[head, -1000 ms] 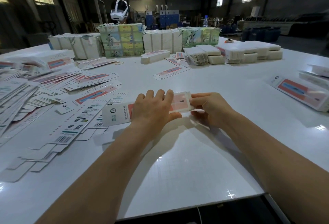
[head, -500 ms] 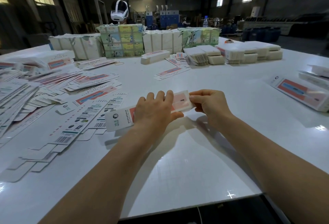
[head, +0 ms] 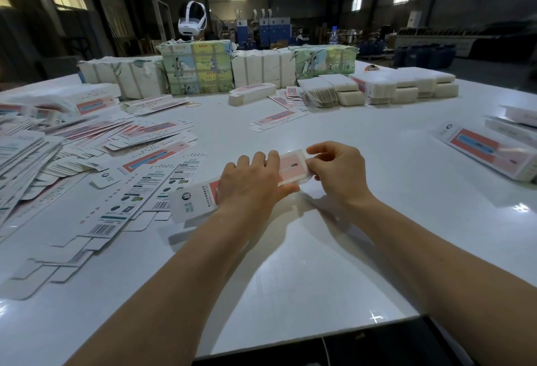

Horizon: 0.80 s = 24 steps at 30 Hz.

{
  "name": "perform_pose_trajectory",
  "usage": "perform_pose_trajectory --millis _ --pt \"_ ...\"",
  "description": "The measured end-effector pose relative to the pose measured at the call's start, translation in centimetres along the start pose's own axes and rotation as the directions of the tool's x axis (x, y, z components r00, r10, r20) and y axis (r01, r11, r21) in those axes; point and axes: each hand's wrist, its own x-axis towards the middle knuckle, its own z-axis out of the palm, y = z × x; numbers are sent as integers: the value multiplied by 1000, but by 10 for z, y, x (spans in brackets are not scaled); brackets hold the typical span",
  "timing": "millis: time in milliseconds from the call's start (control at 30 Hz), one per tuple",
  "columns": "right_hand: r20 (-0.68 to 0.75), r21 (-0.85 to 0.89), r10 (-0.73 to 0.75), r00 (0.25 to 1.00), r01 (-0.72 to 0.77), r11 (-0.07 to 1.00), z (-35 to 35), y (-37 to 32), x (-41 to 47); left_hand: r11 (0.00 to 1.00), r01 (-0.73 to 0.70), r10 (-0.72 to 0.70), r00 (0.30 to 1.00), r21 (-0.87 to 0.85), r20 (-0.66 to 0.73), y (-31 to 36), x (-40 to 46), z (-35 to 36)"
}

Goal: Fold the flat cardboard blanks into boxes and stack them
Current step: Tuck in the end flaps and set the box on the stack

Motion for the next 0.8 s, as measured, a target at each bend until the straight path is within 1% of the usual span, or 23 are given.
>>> perform_pose_trajectory --millis 133,200,233,267,333,400,433,500,633,733,800 --pt "-32 53 -45 998 46 997 3 -3 -4 995 74 -72 997 -61 25 -2 3 1" --pt "-28 51 -76 997 77 996 5 -4 -6 992 100 -98 995 -72 31 -2 3 1" --pt "-21 61 -68 997 70 996 6 -4 -7 991 109 -107 994 -74 26 -2 3 1" --pt "-10 94 -34 999 34 995 7 -3 -6 991 113 -112 994 -68 17 0 3 0" --pt "18 166 90 996 -92 982 8 -1 -5 993 108 -108 994 -37 -4 2 2 0" --pt "36 172 177 984 -181 968 9 0 -4 994 105 -105 994 -20 -14 5 3 0" --pt "33 166 189 981 -192 967 10 1 -4 994 108 -108 994 -20 -16 5 4 0" --pt "8 137 166 986 -165 977 11 2 -3 994 111 -112 994 -19 -18 6 5 0" --pt "-39 95 63 997 -59 994 12 1 -3 992 128 -128 991 -24 -26 6 6 2" --pt "-27 58 17 999 -16 998 10 0 -3 991 127 -128 992 -31 -17 7 5 2" --pt "-3 45 18 1000 -17 999 8 0 -3 993 118 -118 993 -24 -20 7 4 1"
